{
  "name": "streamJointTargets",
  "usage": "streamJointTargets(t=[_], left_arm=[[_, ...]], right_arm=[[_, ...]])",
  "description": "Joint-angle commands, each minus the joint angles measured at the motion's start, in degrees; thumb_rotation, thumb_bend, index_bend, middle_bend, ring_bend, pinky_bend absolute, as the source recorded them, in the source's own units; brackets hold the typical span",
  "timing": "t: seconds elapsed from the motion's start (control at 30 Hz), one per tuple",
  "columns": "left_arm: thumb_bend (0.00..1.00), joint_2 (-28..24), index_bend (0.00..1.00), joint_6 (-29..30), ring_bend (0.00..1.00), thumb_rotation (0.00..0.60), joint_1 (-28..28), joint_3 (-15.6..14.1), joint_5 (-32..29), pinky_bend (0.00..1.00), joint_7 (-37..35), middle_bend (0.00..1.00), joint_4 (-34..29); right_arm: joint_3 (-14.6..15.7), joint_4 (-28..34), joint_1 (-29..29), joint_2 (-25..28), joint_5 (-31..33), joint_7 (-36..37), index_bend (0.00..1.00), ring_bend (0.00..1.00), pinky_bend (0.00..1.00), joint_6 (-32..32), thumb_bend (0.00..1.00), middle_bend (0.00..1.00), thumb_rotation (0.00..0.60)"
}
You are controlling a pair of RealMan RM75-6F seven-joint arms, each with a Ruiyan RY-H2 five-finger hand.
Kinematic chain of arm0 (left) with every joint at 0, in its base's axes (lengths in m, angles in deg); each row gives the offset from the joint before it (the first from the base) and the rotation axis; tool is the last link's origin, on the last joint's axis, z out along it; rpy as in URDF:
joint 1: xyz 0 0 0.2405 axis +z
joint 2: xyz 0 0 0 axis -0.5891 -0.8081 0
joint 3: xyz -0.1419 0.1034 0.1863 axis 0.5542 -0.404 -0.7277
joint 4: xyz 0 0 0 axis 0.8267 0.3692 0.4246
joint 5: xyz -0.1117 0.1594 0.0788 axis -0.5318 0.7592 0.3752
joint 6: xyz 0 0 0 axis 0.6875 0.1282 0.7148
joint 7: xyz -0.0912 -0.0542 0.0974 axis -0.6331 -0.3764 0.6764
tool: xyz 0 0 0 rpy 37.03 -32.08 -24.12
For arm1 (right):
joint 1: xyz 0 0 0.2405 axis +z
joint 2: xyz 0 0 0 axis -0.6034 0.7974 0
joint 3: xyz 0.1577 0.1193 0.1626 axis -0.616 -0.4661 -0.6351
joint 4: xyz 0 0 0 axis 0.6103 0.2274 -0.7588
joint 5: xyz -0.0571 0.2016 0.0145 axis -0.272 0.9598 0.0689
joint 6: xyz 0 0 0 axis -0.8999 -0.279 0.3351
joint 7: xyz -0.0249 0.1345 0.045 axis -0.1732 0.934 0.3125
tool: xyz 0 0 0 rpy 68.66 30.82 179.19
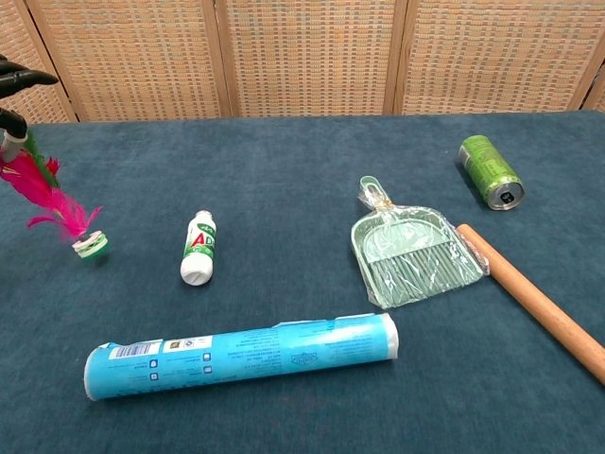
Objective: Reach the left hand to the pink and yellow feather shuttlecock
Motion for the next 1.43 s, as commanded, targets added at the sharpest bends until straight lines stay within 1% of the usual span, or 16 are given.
streamJointTargets(t=[0.03, 0.2, 0.27, 0.3, 0.33, 0.4, 0.43, 0.47, 0.57, 0.77, 1.0, 1.1, 1.17, 1.23, 1.37, 1.43], left_arm=[[0.51, 0.57, 0.68, 0.47, 0.0, 0.6, 0.38, -0.41, 0.41, 0.0, -0.44, 0.0, 0.61], [0.51, 2.43, 0.68, 0.79, 0.0, 0.6, 0.95, -1.76, 1.6, 0.0, -1.79, 0.0, 3.05], [0.49, 3.17, 0.61, 0.93, 0.0, 0.6, 1.04, -2.27, 2.28, 0.0, -2.14, 0.0, 3.84], [0.43, 3.49, 0.51, 1.13, 0.0, 0.6, 1.09, -2.46, 2.65, 0.0, -2.19, 0.0, 4.2], [0.34, 3.72, 0.36, 1.36, 0.0, 0.6, 1.12, -2.6, 3.0, 0.0, -2.25, 0.0, 4.44], [0.18, 4.01, 0.1, 1.84, 0.0, 0.6, 1.24, -2.79, 3.53, 0.0, -2.62, 0.0, 4.53], [0.1, 4.03, 0.02, 1.93, 0.0, 0.6, 1.27, -2.86, 3.66, 0.0, -2.9, 0.0, 4.42], [0.07, 4.03, 0.0, 2.07, 0.0, 0.6, 1.32, -2.96, 3.87, 0.0, -3.3, 0.0, 4.27], [0.0, 3.76, 0.0, 3.0, 0.0, 0.6, 1.42, -3.53, 5.24, 0.0, -5.37, 0.0, 3.68], [0.0, 2.19, 0.0, 6.66, 0.0, 0.6, 2.41, -3.53, 6.88, 0.0, -9.51, 0.0, 1.44], [0.0, -3.39, 0.0, 13.84, 0.0, 0.6, 5.48, -2.77, 7.44, 0.0, -17.09, 0.0, -6.44], [0.0, -6.14, 0.0, 15.89, 0.0, 0.6, 8.1, -2.45, 4.72, 0.0, -19.0, 0.0, -11.28], [0.0, -8.77, 0.0, 16.34, 0.0, 0.6, 10.21, -2.52, 1.82, 0.0, -18.57, 0.0, -16.01], [0.0, -9.81, 0.0, 17.06, 0.0, 0.6, 11.54, -2.42, 0.04, 0.0, -17.89, 0.0, -18.35], [0.0, -12.72, 0.0, 16.32, 0.0, 0.6, 15.78, -4.36, -6.31, 0.0, -14.87, 0.0, -26.31], [0.0, -13.04, 0.0, 15.56, 0.0, 0.6, 16.52, -4.48, -8.37, 0.0, -13.33, 0.0, -28.03]], right_arm=[[0.01, 0.16, -0.07, 0.12, -0.13, 0.15, 0.0, 0.0, 0.0, 0.19, 0.0, 0.0, 0.6], [0.11, 0.34, -0.27, 0.23, -0.53, 0.26, 0.0, 0.0, 0.0, 0.65, 0.0, 0.0, 0.6], [0.14, 0.37, -0.24, 0.24, -0.54, 0.16, 0.0, 0.0, 0.0, 0.56, 0.0, 0.0, 0.6], [0.14, 0.38, -0.23, 0.23, -0.55, 0.12, 0.0, 0.0, 0.0, 0.56, 0.0, 0.0, 0.6], [0.14, 0.4, -0.23, 0.23, -0.58, 0.1, 0.0, 0.0, 0.0, 0.59, 0.0, 0.0, 0.6], [0.13, 0.39, -0.3, 0.27, -0.54, 0.22, 0.0, 0.0, 0.0, 0.69, 0.0, 0.0, 0.6], [0.1, 0.4, -0.28, 0.27, -0.52, 0.25, 0.0, 0.0, 0.0, 0.68, 0.0, 0.0, 0.6], [0.07, 0.4, -0.28, 0.3, -0.47, 0.3, 0.0, 0.0, 0.0, 0.68, 0.0, 0.0, 0.6], [0.07, 0.32, -0.29, 0.38, -0.44, 0.5, 0.0, 0.0, 0.0, 0.65, 0.0, 0.0, 0.6], [0.11, 0.32, -0.43, 0.51, -0.61, 0.9, 0.0, 0.0, 0.0, 0.9, 0.0, 0.0, 0.6], [0.22, 0.49, -0.63, 0.69, -1.04, 1.23, 0.0, 0.0, 0.0, 1.33, 0.0, 0.0, 0.6], [0.29, 0.63, -0.71, 0.81, -1.26, 1.33, 0.0, 0.0, 0.0, 1.52, 0.0, 0.0, 0.6], [0.3, 0.68, -0.82, 0.89, -1.42, 1.38, 0.0, 0.0, 0.0, 1.78, 0.0, 0.0, 0.6], [0.31, 0.67, -0.9, 0.91, -1.42, 1.33, 0.0, 0.0, 0.0, 1.9, 0.0, 0.0, 0.6], [0.09, 0.82, -1.26, 0.87, -0.96, 0.68, 0.0, 0.0, 0.0, 2.56, 0.0, 0.0, 0.6], [0.05, 0.86, -1.35, 0.93, -0.92, 0.68, 0.0, 0.0, 0.0, 2.71, 0.0, 0.0, 0.6]])
